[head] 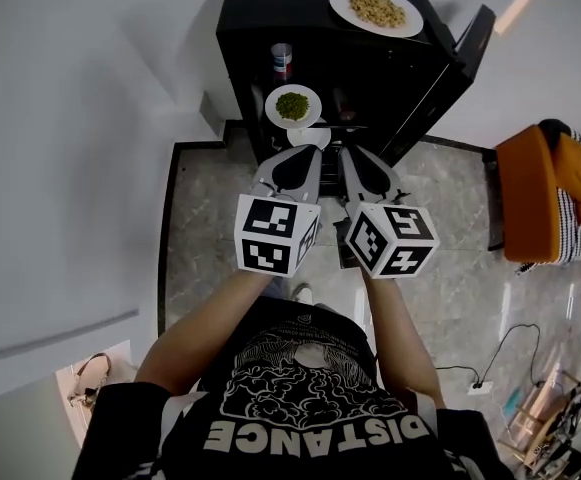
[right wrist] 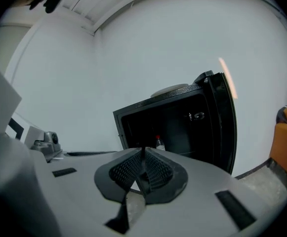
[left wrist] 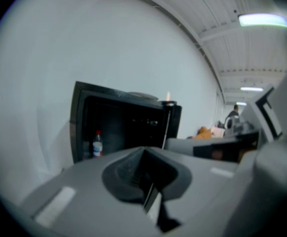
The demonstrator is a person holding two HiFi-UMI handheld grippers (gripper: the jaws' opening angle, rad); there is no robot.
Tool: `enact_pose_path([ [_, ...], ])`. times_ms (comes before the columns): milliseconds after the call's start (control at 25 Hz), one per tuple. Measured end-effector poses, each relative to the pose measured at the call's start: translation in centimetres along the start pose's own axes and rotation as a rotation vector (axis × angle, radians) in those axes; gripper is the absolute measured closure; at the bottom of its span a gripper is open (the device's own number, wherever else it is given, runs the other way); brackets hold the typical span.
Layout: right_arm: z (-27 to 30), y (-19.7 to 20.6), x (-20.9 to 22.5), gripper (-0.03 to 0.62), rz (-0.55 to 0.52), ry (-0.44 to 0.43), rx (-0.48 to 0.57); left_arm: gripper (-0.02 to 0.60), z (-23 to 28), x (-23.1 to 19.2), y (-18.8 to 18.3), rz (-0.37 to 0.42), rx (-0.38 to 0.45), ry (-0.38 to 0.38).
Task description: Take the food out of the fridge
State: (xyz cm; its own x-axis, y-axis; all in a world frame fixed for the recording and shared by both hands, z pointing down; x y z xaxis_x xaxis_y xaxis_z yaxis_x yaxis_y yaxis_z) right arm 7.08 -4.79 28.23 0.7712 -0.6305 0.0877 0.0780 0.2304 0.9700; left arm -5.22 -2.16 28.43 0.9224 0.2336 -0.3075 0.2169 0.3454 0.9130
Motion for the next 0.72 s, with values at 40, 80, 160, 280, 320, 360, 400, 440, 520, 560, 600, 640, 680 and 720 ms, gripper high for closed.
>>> enact_pose_path([
  [40, 0.0, 0.1, -0.2, 0.577, -0.002, -0.002, -0.003, 0.580, -0.2, 0.1, 0.1, 0.001, 0.000, -0.001],
  [80, -0.1, 0.3, -0.3, 0.577, -0.002, -0.005, -0.005, 0.580, -0.3, 0.1, 0.1, 0.004, 0.000, -0.001],
  [160, -0.1, 0.5, -0.4, 0.577, 0.001, -0.008, -0.007, 0.580, -0.5, 0.1, 0.2, 0.013, -0.002, 0.000],
  [280, 0.0, 0.7, -0.6, 0.577, 0.011, -0.014, -0.006, 0.580, -0.7, 0.0, 0.2, 0.014, 0.017, -0.001],
  [320, 0.1, 0.8, -0.6, 0.576, 0.023, -0.020, -0.004, 0.580, -0.8, -0.1, 0.2, 0.006, 0.026, -0.001],
  [360, 0.1, 0.9, -0.6, 0.576, 0.043, -0.029, -0.001, 0.580, -0.8, -0.2, 0.2, -0.004, 0.032, -0.002],
  [400, 0.3, 1.0, -0.6, 0.576, 0.068, -0.043, 0.003, 0.580, -0.7, -0.4, 0.2, -0.010, 0.033, -0.003],
  [440, 0.5, 1.2, -0.5, 0.576, 0.096, -0.063, 0.007, 0.580, -0.7, -0.6, 0.2, -0.012, 0.032, -0.004],
  [520, 1.1, 1.7, -0.5, 0.576, 0.152, -0.113, 0.008, 0.580, -0.6, -1.1, 0.4, -0.014, 0.031, -0.010],
  [560, 1.6, 2.0, -0.4, 0.576, 0.177, -0.135, 0.006, 0.580, -0.5, -1.5, 0.4, -0.019, 0.032, -0.016],
  [600, 2.1, 2.3, -0.3, 0.576, 0.201, -0.151, 0.004, 0.580, -0.4, -1.9, 0.5, -0.025, 0.034, -0.022],
  [640, 2.7, 2.6, -0.2, 0.576, 0.225, -0.163, 0.000, 0.580, -0.3, -2.4, 0.6, -0.032, 0.035, -0.028],
  [680, 3.3, 3.0, -0.1, 0.576, 0.249, -0.172, -0.004, 0.580, -0.2, -2.9, 0.7, -0.039, 0.034, -0.035],
  [720, 3.9, 3.5, -0.1, 0.576, 0.273, -0.182, -0.011, 0.580, -0.2, -3.4, 1.0, -0.044, 0.033, -0.042],
])
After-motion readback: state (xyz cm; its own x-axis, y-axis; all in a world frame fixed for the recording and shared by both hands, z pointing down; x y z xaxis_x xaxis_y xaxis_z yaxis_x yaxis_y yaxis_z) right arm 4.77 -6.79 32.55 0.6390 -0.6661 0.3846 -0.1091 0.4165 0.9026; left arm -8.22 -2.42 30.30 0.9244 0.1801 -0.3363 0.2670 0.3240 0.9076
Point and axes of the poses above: the fingertips, and each gripper's own axes: z forward along the fingers, x to its right, y out of its underside, the point moved 8 cm from there along -z, backward along the fingers, and after that the axes turned 11 degrees about -z, right-handed, at the moved point
